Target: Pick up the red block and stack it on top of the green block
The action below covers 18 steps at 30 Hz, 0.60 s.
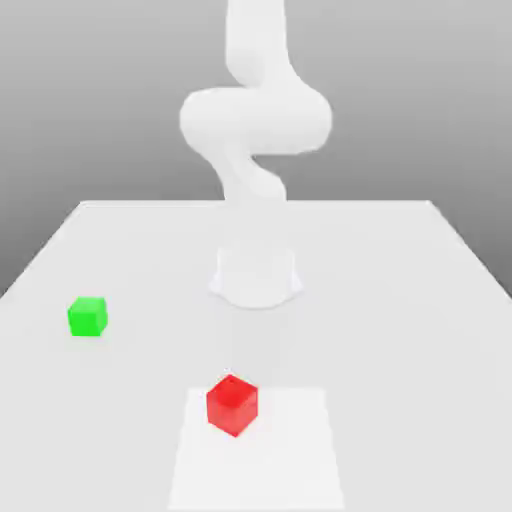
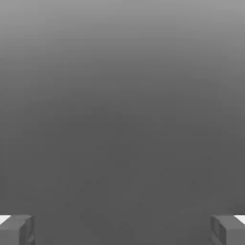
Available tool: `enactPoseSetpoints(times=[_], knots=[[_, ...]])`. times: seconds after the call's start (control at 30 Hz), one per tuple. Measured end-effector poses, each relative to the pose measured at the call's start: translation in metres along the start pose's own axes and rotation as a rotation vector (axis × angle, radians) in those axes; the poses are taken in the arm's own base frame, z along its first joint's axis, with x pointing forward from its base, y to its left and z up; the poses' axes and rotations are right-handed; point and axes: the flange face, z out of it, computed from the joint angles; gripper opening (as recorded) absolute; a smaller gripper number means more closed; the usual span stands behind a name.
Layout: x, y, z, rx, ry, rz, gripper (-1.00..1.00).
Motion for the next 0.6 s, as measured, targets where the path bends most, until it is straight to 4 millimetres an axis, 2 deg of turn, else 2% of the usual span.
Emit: enactPoseSetpoints(times=[0.13,0.3,0.47,0.57,0.6], knots=[[-0.022,0.026,0.102,-0.146,-0.062,0.094,0.00],[-0.061,0.086,0.207,-0.318,-0.145,0.222,0.00],[-0.119,0.168,0.288,-0.491,-0.242,0.375,0.00],[-0.167,0.225,0.322,-0.603,-0.313,0.486,0.00],[-0.178,0.237,0.329,-0.623,-0.326,0.509,0.00]])
